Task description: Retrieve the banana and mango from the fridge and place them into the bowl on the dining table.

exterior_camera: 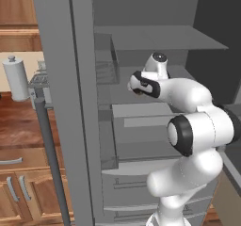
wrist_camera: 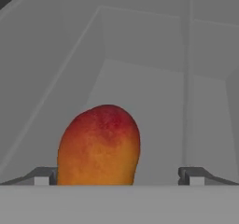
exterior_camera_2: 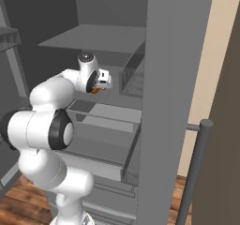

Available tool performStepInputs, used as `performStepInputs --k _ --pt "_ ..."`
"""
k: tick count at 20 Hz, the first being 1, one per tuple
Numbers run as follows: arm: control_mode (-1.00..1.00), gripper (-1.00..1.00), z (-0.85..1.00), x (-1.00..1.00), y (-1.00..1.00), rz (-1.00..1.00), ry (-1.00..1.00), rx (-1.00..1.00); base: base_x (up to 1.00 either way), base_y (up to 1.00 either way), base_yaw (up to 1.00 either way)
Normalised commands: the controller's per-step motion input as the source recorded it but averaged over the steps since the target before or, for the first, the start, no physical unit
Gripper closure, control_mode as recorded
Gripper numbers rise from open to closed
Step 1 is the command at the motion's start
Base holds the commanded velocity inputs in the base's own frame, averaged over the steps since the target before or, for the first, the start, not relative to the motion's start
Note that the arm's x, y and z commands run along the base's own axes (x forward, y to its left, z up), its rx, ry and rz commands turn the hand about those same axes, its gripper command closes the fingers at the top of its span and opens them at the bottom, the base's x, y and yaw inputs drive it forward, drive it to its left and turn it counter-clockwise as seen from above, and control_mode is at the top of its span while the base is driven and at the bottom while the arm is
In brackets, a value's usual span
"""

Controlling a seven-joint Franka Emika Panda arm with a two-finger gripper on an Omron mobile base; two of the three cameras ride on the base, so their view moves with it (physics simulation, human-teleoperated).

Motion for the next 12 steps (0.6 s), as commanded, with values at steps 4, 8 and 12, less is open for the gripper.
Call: performStepInputs --k 4,8,12 --pt "-1.00 -1.00 -0.21 0.27 0.00 -0.01 0.00 0.00 0.00 0.00 0.00" --pt "-1.00 -1.00 -0.26 0.22 0.00 0.00 0.00 0.00 0.00 0.00 0.00" --pt "-1.00 -1.00 -0.42 0.05 0.00 -0.02 0.05 0.00 0.00 0.00 0.00"
